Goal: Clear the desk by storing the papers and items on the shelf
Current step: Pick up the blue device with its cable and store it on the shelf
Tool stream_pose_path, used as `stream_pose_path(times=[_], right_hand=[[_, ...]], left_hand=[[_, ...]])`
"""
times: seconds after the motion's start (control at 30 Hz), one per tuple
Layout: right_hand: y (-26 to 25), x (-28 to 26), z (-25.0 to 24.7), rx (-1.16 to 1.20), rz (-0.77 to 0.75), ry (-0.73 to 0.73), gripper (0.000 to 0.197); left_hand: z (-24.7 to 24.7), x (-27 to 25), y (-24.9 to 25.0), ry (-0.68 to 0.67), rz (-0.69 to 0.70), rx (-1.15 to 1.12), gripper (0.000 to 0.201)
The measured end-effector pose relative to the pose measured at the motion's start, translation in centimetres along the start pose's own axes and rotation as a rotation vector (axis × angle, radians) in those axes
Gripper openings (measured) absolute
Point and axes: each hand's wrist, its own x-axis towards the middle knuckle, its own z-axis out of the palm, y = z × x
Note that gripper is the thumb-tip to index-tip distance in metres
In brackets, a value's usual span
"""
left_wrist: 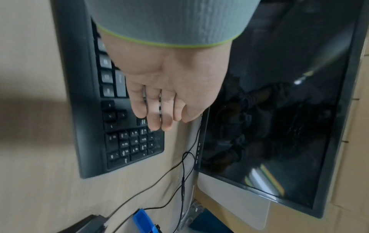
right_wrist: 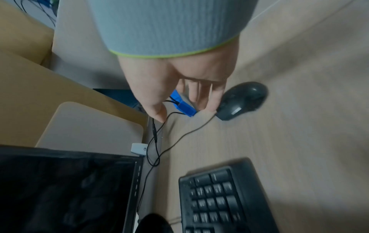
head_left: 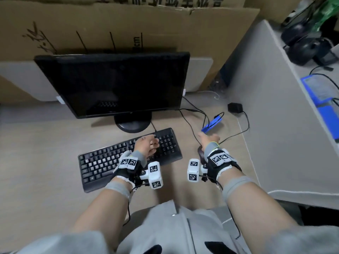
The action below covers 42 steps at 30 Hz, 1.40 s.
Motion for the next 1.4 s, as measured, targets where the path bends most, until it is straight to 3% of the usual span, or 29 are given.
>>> stream_pose_path(times=[0.13,0.2,0.3,0.33,0.4,0.53,0.63,0.7,0.77,0.9,1.0,1.07,1.2,1.33,1.4], right_hand=[[-2.3,10.9,0.5,-0.119,-0.059,-0.049,0.12],[-2.4,15.3,1.5,-0.272,-0.043,-0.136,0.094],[-6.1,10.5,-0.3,-0.45,-0.021,-0.277,0.019],[-6.4,9.6,-0.6,-0.427,-0.06,-0.313,0.014],[-7.0,8.5,-0.6,-0.349,-0.082,-0.387,0.018],[-8.1,6.1,-1.2,-0.167,-0.012,-0.522,0.033],[-8.8,3.2,-2.5,-0.308,-0.019,-0.839,0.036],[-8.6,1.8,-2.9,-0.384,-0.025,-1.007,0.037],[-8.1,0.5,-2.8,-0.418,-0.096,-1.002,0.034],[-7.2,-1.5,-1.5,-0.27,-0.104,-0.779,0.028],[-6.1,-3.7,0.2,-0.268,-0.058,-0.731,0.032],[-5.5,-4.7,1.6,-0.274,-0.064,-0.724,0.03],[-4.6,-8.4,5.2,-0.362,-0.191,-0.754,0.051],[-4.3,-12.2,6.0,-0.368,-0.128,-0.926,0.041],[-3.8,-12.9,6.4,-0.349,-0.132,-0.962,0.038]], left_hand=[[4.6,1.3,-0.9,0.097,-0.005,-0.098,0.006],[6.1,1.8,-2.1,0.134,-0.039,-0.081,0.005],[8.0,1.8,-3.3,0.184,-0.076,-0.078,0.009],[8.2,1.9,-3.4,0.191,-0.076,-0.085,0.01],[9.3,2.2,-3.1,0.191,-0.08,-0.103,0.017],[12.4,1.9,-2.7,0.061,-0.162,-0.136,0.04],[13.6,1.7,-2.0,-0.059,-0.176,-0.198,0.072],[12.5,2.4,-1.9,-0.016,-0.119,-0.28,0.074],[10.7,2.1,-1.7,0.02,-0.07,-0.266,0.07],[7.0,-1.1,0.4,0.076,0.037,-0.139,0.043],[4.3,-3.6,1.4,-0.001,0.114,-0.045,0.029],[3.3,-4.6,1.8,-0.022,0.125,-0.004,0.029],[-0.7,-6.8,2.2,-0.051,0.127,0.111,0.057],[-3.7,-8.7,1.7,-0.12,0.134,0.154,0.035],[-4.5,-9.0,1.5,-0.106,0.155,0.102,0.036]])
